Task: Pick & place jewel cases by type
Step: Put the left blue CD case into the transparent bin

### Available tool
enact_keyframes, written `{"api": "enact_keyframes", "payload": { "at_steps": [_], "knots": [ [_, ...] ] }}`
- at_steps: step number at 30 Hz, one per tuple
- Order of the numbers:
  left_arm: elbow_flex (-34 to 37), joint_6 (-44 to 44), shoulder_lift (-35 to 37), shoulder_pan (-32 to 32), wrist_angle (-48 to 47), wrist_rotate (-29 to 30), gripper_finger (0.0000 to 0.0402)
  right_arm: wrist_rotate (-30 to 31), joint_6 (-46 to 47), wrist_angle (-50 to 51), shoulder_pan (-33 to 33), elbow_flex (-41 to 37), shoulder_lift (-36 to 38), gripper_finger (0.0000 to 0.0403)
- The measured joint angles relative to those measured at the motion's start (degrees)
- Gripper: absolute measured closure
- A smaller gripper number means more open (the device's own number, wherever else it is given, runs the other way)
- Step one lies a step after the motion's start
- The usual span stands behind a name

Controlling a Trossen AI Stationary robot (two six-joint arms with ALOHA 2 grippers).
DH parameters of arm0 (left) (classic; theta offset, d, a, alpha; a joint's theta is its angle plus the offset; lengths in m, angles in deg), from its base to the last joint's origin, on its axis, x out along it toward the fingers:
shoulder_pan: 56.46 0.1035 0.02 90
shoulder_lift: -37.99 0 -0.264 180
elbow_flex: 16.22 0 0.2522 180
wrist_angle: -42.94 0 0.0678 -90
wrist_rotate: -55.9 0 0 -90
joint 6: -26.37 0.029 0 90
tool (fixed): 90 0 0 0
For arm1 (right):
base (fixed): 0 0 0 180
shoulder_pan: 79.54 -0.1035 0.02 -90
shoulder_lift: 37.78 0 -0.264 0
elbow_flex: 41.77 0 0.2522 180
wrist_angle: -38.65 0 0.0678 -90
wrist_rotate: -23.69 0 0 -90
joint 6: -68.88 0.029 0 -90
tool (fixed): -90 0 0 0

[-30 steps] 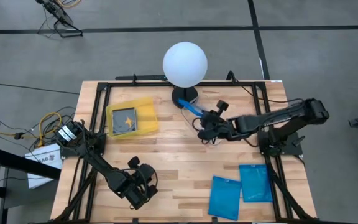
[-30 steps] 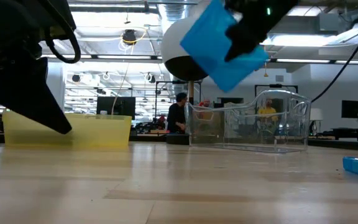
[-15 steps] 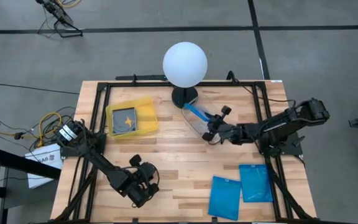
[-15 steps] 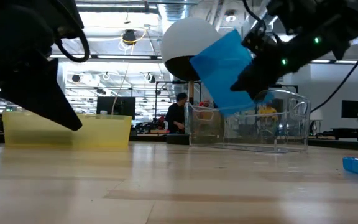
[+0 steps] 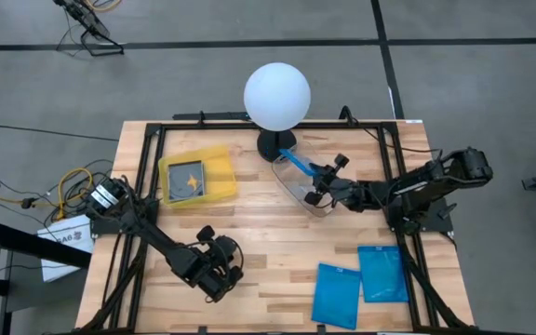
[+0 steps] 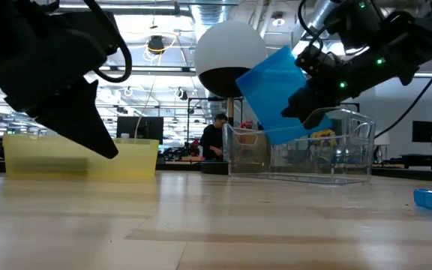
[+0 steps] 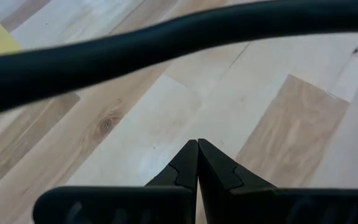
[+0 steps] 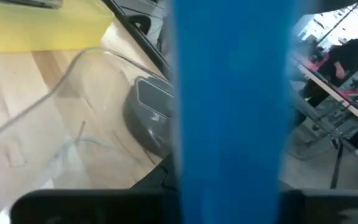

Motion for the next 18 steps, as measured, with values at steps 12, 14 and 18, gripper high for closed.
{"api": "enact_keyframes", "payload": {
  "at_steps": [12, 14, 18],
  "knots": [
    [0.0, 1.81, 0.0, 1.35, 0.06, -4.23, 0.0401, -5.91, 0.44, 0.9, 1.2, 0.02, 0.0, 0.0308],
    [0.0, 1.86, 0.0, 1.35, 0.06, -4.23, 0.0401, -5.94, 0.48, 1.54, 1.2, 0.04, 0.0, 0.0304],
    [0.0, 1.88, 0.0, 1.35, 0.07, -4.25, 0.0401, -6.03, 0.54, 2.73, 1.2, 0.07, -0.02, 0.0293]
  ]
}}
